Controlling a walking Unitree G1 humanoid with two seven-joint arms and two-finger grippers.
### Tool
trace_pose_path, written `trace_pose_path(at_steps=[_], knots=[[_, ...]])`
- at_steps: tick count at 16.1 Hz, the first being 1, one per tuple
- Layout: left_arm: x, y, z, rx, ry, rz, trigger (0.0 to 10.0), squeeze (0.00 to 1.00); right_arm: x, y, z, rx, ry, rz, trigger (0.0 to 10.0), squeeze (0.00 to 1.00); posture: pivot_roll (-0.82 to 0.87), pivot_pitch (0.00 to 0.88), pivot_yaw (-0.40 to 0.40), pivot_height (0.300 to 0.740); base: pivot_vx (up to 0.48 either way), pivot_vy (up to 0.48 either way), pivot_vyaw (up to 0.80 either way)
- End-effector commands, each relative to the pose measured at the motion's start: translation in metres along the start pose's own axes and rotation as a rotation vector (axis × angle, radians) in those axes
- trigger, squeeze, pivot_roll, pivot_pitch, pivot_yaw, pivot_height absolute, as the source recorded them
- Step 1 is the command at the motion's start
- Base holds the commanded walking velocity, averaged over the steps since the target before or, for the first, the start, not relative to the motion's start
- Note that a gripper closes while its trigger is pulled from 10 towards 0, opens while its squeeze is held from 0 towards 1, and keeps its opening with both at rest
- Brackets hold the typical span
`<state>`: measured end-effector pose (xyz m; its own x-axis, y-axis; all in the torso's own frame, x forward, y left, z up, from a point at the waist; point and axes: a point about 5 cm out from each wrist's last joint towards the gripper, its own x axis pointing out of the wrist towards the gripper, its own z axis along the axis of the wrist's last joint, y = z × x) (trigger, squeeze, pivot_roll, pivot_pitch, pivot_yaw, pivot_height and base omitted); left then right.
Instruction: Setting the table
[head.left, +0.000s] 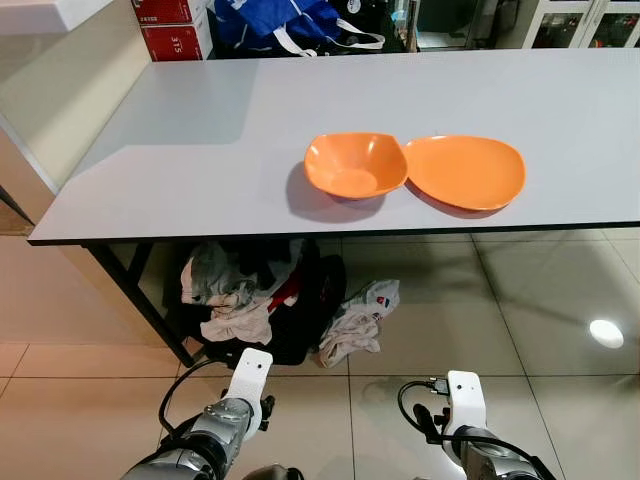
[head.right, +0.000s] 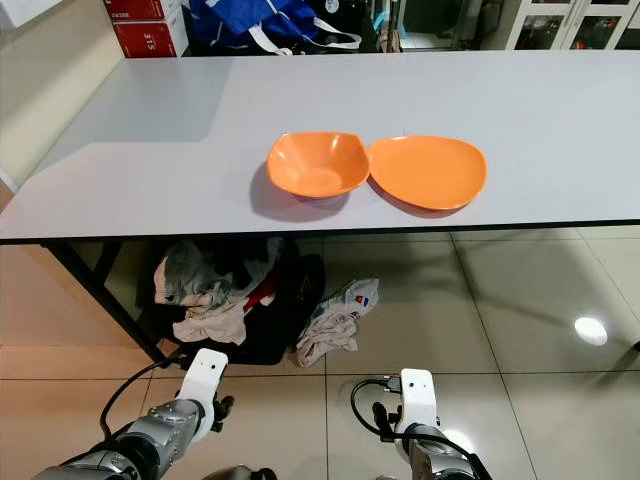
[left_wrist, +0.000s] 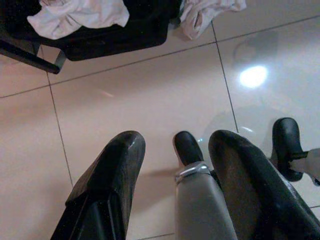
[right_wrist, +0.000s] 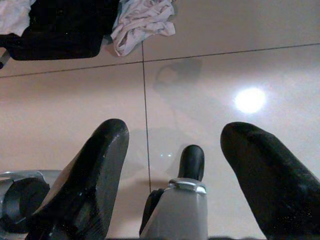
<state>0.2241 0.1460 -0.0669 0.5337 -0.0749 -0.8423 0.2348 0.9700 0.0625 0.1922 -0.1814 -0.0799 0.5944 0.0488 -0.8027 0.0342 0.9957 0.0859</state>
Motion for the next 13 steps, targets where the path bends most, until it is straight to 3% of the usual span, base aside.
trace_pose_path(at_steps=[1,13], knots=[[-0.0003,0.0034,0.0026,0.013,-0.010,0.004,10.0,0.00,-0.0001,0.0010,-0.0028,0.001,0.014,-0.002,10.0,0.00,-0.07,0.000,0.074,0.740,0.000,0.000,0.00],[-0.0003,0.0035,0.0009,0.022,0.002,0.002,10.0,0.00,-0.0003,0.0006,-0.0039,-0.008,0.015,-0.008,10.0,0.00,-0.07,0.000,0.070,0.740,0.000,0.000,0.00]])
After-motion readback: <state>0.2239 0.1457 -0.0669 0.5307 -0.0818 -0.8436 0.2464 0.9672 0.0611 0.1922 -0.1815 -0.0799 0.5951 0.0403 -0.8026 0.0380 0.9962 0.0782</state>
